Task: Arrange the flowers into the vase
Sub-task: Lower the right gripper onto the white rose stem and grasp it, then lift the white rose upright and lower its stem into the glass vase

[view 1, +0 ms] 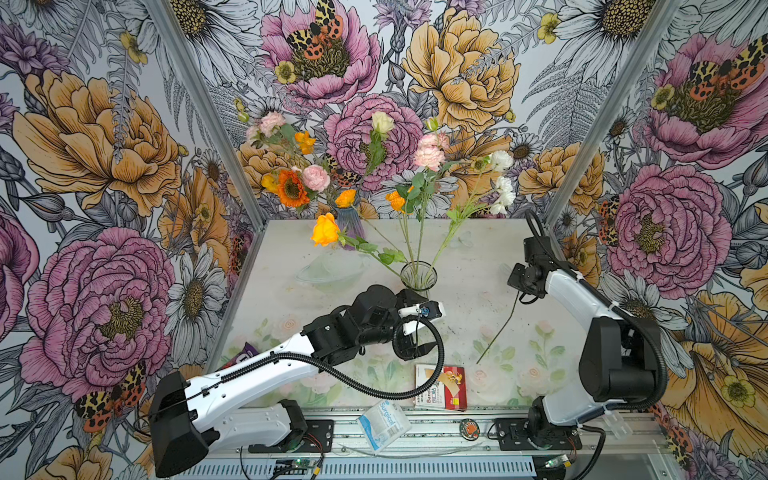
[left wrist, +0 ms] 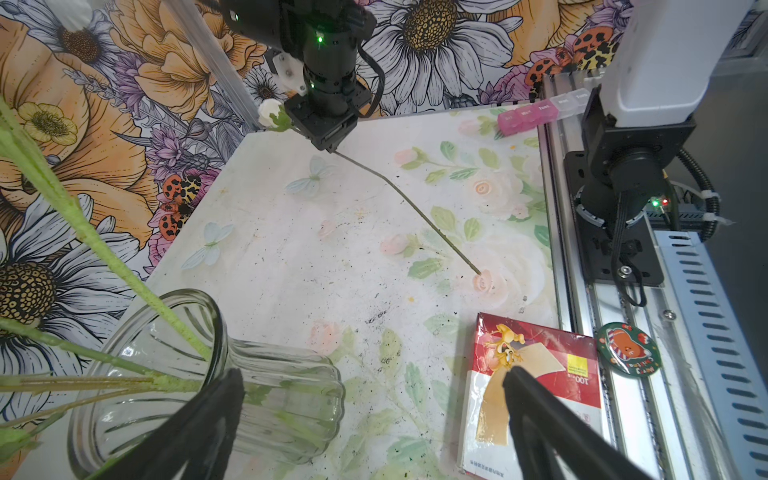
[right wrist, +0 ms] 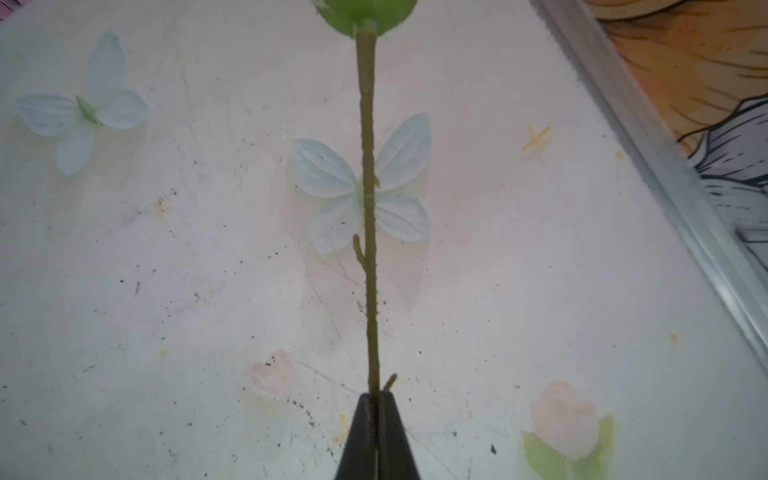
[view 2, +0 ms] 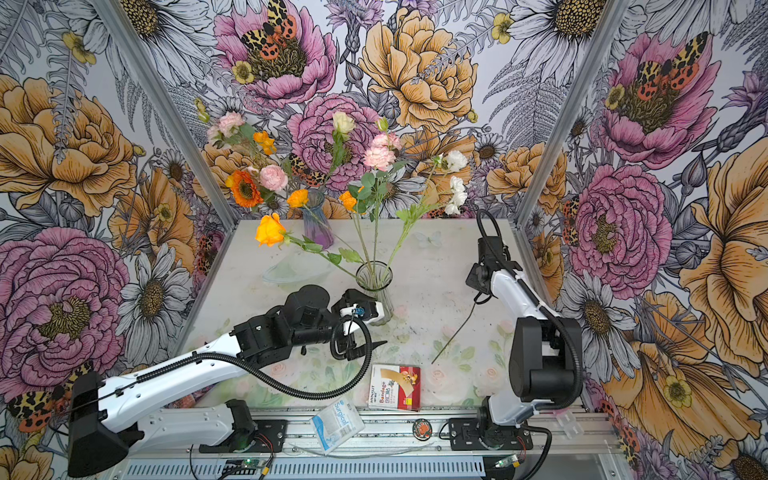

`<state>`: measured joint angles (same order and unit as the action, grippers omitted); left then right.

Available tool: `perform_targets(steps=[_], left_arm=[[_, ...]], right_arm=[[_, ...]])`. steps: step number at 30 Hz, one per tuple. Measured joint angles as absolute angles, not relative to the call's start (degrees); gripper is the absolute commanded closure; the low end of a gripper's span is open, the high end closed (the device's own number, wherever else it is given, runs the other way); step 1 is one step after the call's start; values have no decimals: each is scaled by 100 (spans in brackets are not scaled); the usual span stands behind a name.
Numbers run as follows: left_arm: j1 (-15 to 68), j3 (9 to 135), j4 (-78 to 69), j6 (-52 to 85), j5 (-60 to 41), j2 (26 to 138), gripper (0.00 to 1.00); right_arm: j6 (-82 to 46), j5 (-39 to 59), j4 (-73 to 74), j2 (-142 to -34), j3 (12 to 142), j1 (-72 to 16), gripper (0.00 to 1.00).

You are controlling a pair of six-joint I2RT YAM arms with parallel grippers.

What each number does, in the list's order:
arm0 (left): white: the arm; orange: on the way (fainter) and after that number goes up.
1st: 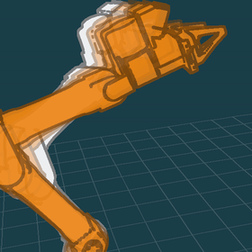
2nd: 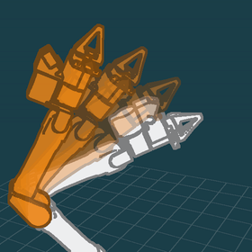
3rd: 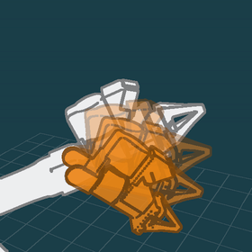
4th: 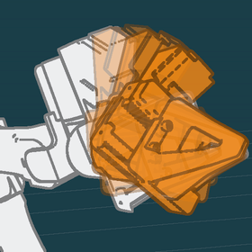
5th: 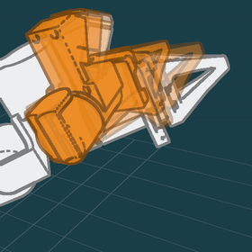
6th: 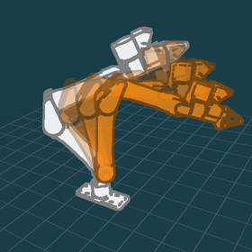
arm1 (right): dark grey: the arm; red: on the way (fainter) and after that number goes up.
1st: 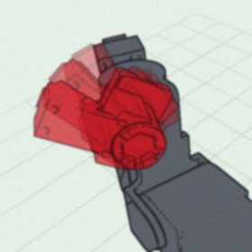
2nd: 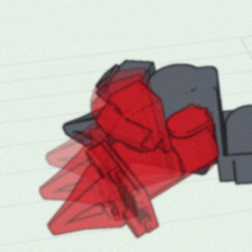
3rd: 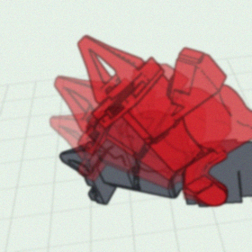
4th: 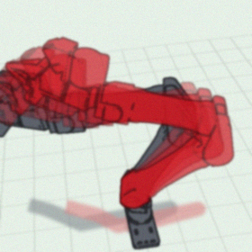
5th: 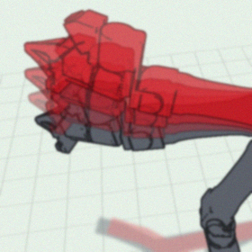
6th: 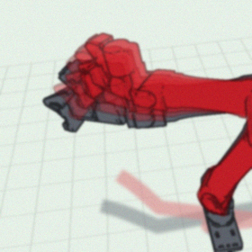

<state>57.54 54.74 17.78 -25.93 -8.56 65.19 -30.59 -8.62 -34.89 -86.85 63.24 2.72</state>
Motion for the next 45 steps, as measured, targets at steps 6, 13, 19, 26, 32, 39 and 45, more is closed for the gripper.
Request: perform_targets(steps=[6, 13, 19, 26, 32, 39, 45], left_arm=[[5754, 5474, 1778, -2611, -856, 6460, 1], [5645, 5433, 1747, -2720, -1118, 5964, 1], [5315, 5365, 1708, -2744, -1188, 5634, 1], [4842, 5282, 1632, -2738, -1299, 5374, 1], [4775, 5280, 1599, -2735, -1343, 5332, 1], [4705, 5269, 1514, -2738, -1356, 5332, 1], [4650, 5269, 1479, -2716, -1363, 5299, 1]], right_arm=[[-3063, -1332, -3562, -7682, 6276, 338, 100], [-2902, -1542, -3575, -6742, 6635, 126, 100], [-2399, -1420, -2753, -6062, 7303, -860, 100], [-1931, -1170, -1214, -5697, 7404, -2014, 100], [-1328, -1184, 386, -6053, 7286, -3050, 100], [-637, -1468, 1535, -6812, 7284, -3837, 100], [-226, -1730, 2099, -7297, 7284, -4143, 100]])
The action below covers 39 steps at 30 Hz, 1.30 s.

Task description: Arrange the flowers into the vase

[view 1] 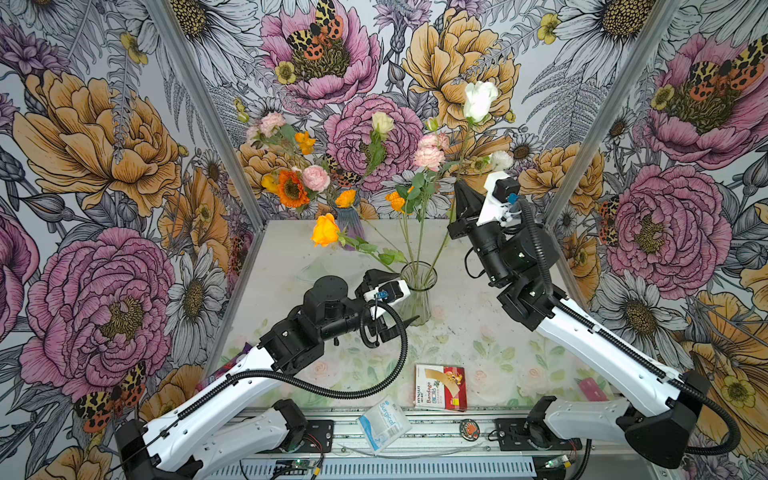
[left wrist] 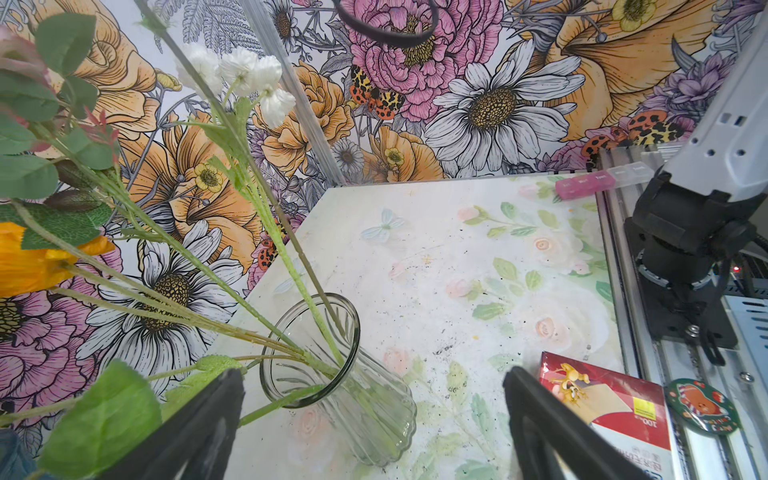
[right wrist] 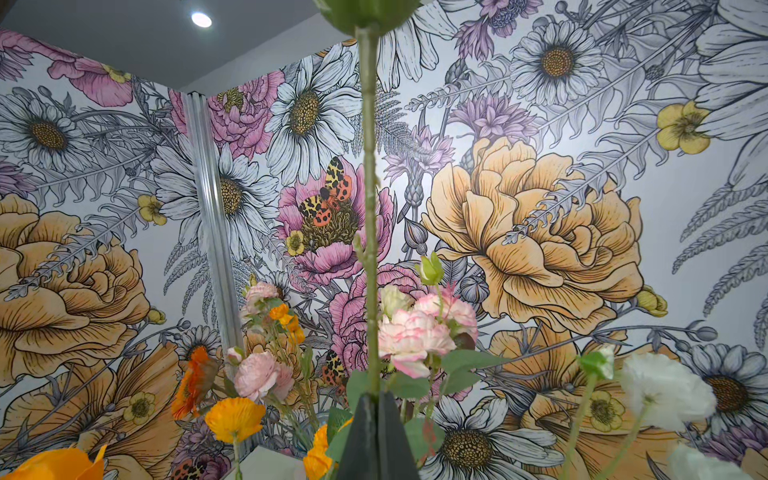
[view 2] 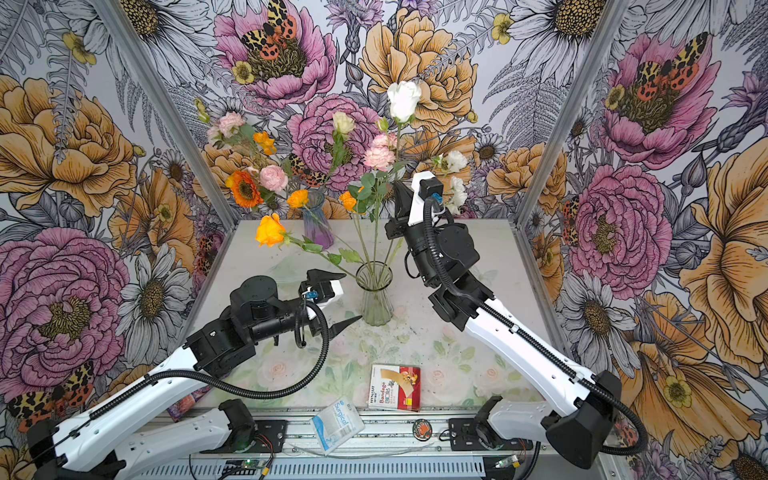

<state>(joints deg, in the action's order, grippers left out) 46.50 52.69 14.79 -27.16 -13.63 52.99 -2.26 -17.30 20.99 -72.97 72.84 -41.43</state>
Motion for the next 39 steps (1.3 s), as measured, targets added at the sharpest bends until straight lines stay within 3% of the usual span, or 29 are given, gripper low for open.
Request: perform_targets(steps=[7, 22, 39], left_arm=[[4624, 5269, 1474, -2698, -1426, 5295, 1], [4495, 5269, 1472, -2692, -1505, 5297, 1], [4473, 5269, 1472, -2676, -1581, 5297, 1]], right_arm=[[143, -1929, 2353, -7662, 7111, -4397, 100], [611, -1975, 4945, -7817, 4591, -4987, 100], [805, -2539, 5686, -8042, 3979, -5234, 100]])
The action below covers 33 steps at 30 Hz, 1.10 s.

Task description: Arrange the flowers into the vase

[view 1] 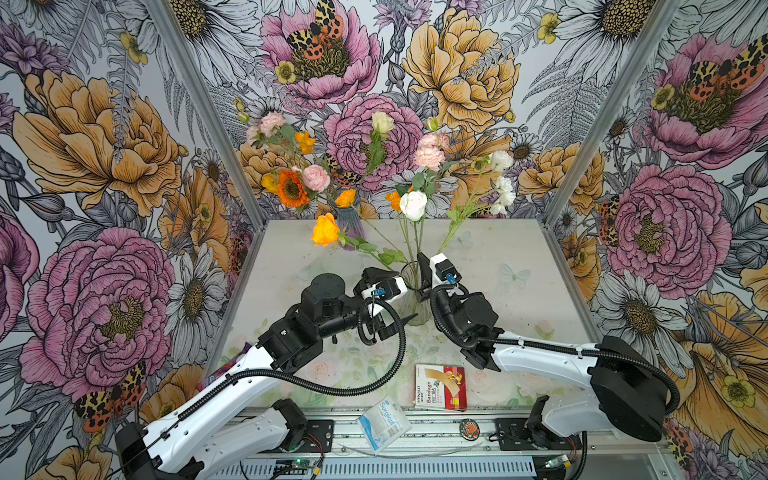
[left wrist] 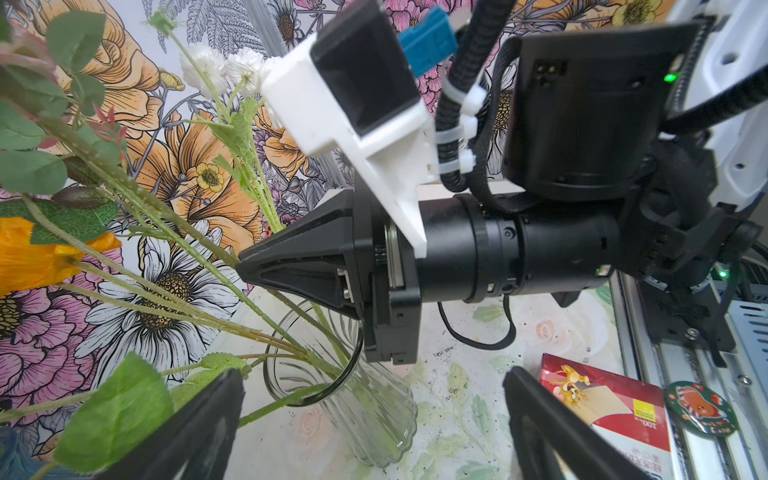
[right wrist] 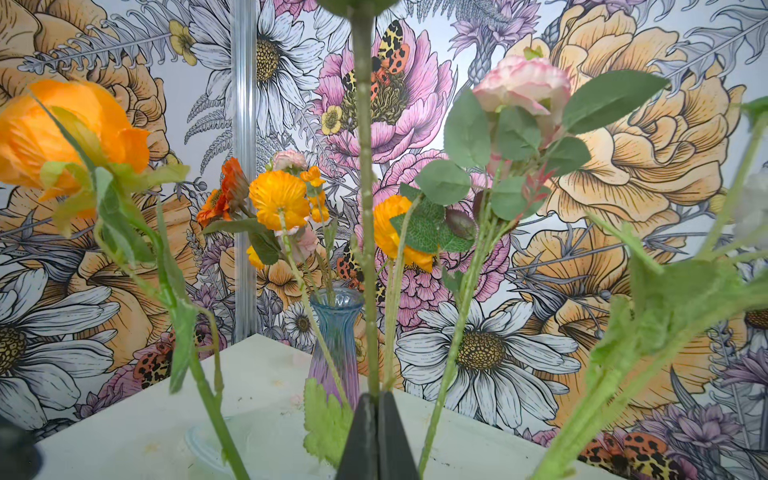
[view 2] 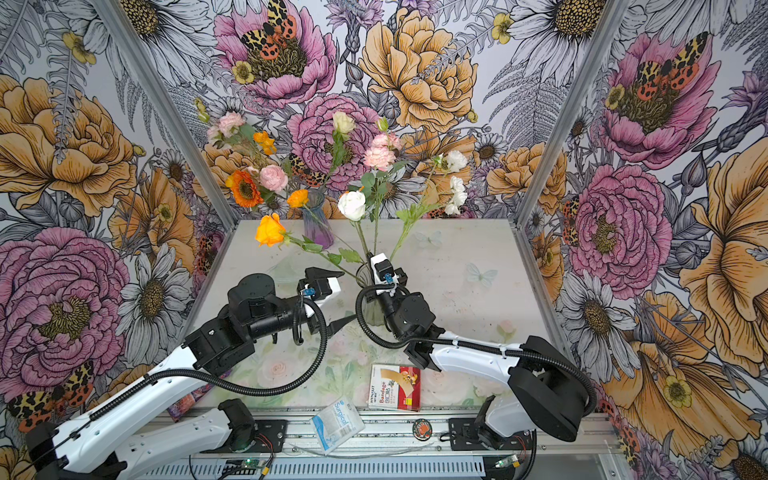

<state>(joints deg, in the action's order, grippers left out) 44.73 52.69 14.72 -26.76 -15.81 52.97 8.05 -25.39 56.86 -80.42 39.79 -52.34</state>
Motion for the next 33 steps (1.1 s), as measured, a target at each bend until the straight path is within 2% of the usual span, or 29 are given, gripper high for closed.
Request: perform_targets(steps=[7, 11, 15, 23, 28, 33], left_arm=[[4471, 5269, 1472, -2676, -1614, 5297, 1], [4471, 5269, 1472, -2676, -1614, 5297, 1], [4471, 5269, 1472, -2676, -1616, 5297, 1], [4471, 5269, 1472, -2676, -1616, 5299, 1], [4471, 5269, 1470, -2676, -1621, 5312, 1], [4471, 5269, 1470, -2676, -1638, 5347, 1]], right_arm=[[805, -2731, 5638, -7955, 3868, -5234, 91], [812, -2810, 5572, -7811, 3763, -5251, 81], [821, -2851, 5395, -7647, 3712, -5260, 75], [607, -2963, 4593, -6845, 3439, -5271, 50], [266, -3048, 3623, -6031, 3345, -5293, 25], [56, -3085, 2902, -5537, 3083, -5293, 13]])
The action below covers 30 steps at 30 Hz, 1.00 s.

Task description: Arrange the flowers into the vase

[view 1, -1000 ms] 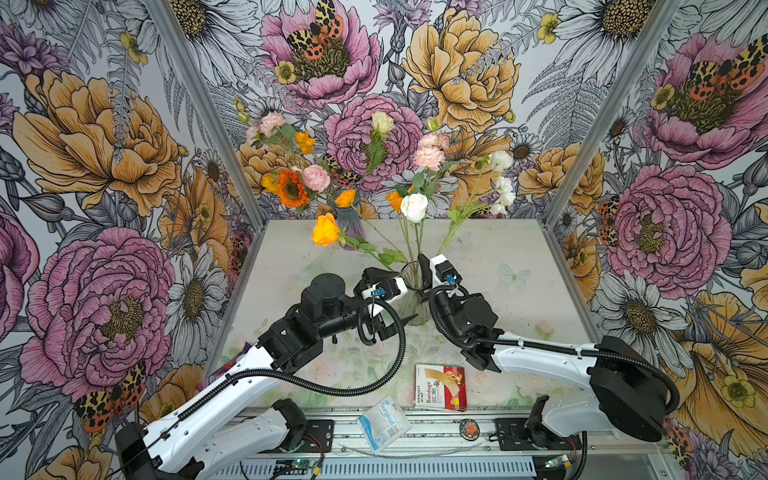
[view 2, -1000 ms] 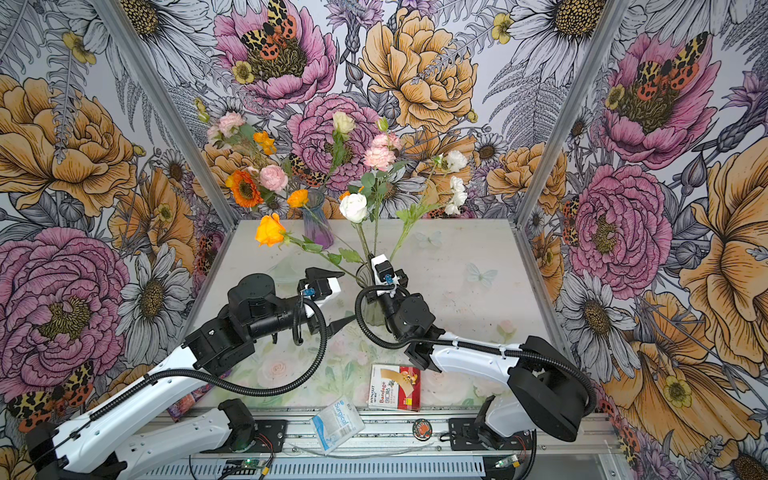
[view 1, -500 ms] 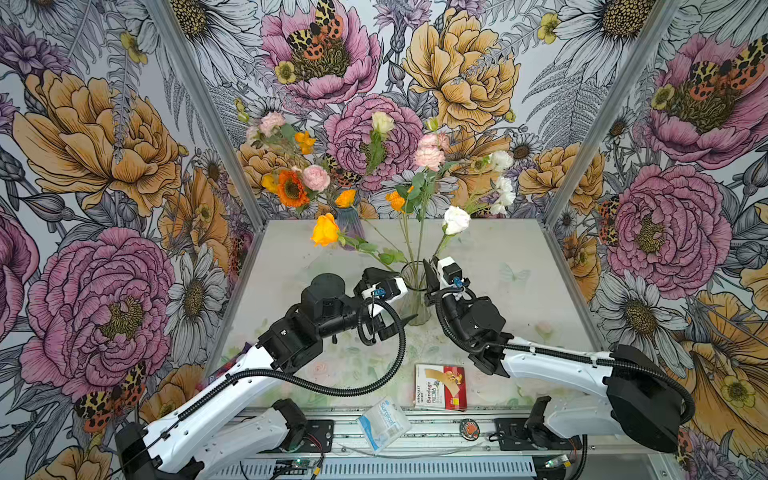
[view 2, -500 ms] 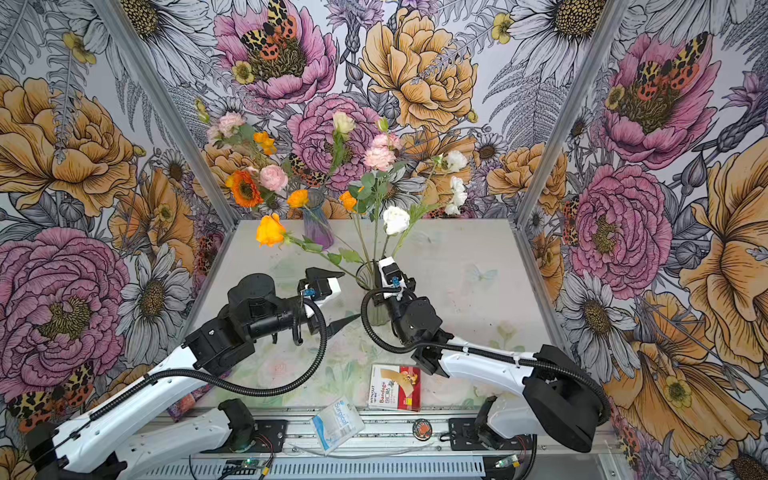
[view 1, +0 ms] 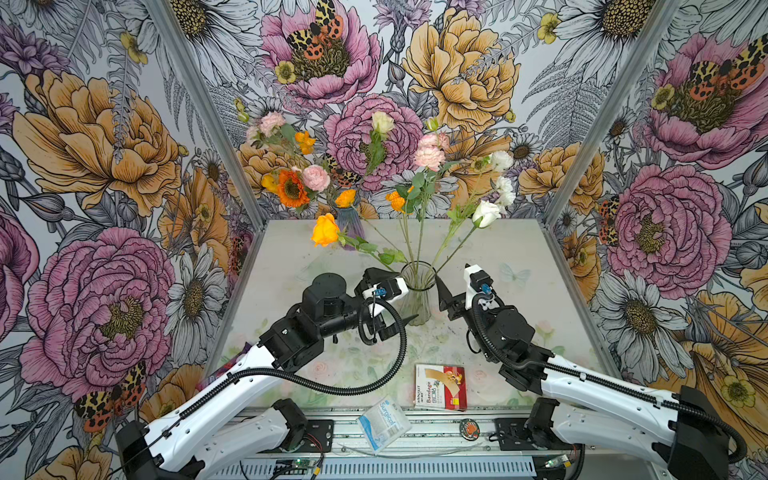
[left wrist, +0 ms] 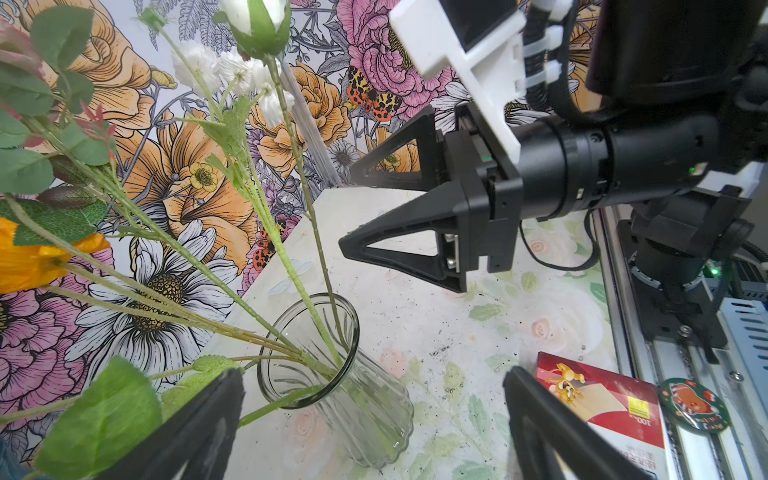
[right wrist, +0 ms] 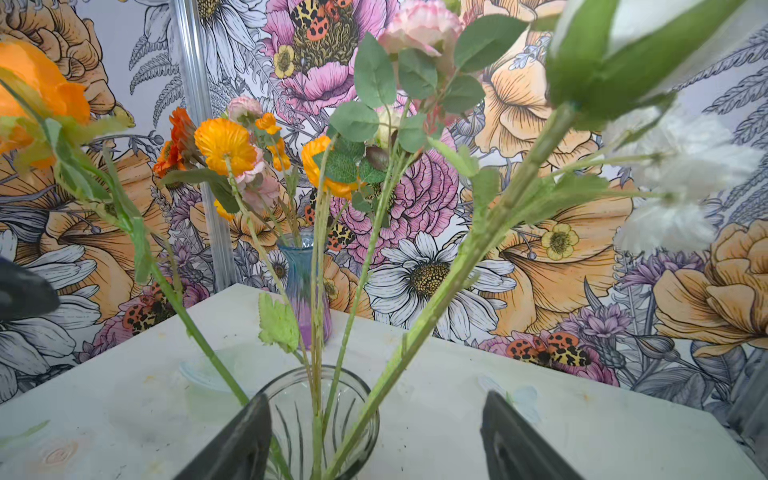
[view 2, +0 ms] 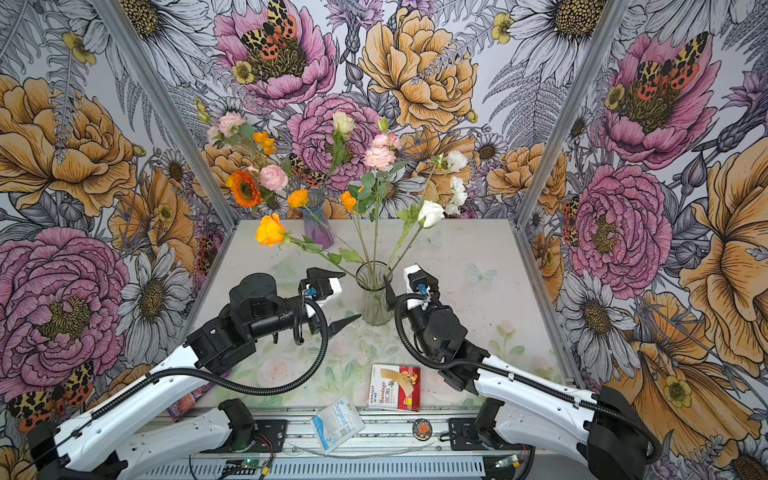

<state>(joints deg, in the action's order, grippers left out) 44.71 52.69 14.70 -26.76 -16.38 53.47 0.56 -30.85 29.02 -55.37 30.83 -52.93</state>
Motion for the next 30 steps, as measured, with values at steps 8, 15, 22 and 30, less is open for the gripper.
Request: perform_targets(steps=[8, 15, 22, 30], left_arm=[[4471, 5269, 1472, -2676, -1656, 5411, 1], [4471, 5269, 1472, -2676, -1737, 5457, 1], [4471, 5269, 1474, -2674, -1747, 5524, 1], [4471, 5269, 1474, -2674, -1767, 5527, 1]], right_arm=[[-222, -2812, 1994, -5317, 2880, -5293, 1], [-117, -2484, 2958, -6388, 2239, -5293, 0], [167, -2388, 4668, -7920, 2191, -5266, 0], [217, -2340, 5944, -8792, 2357, -5041, 0]])
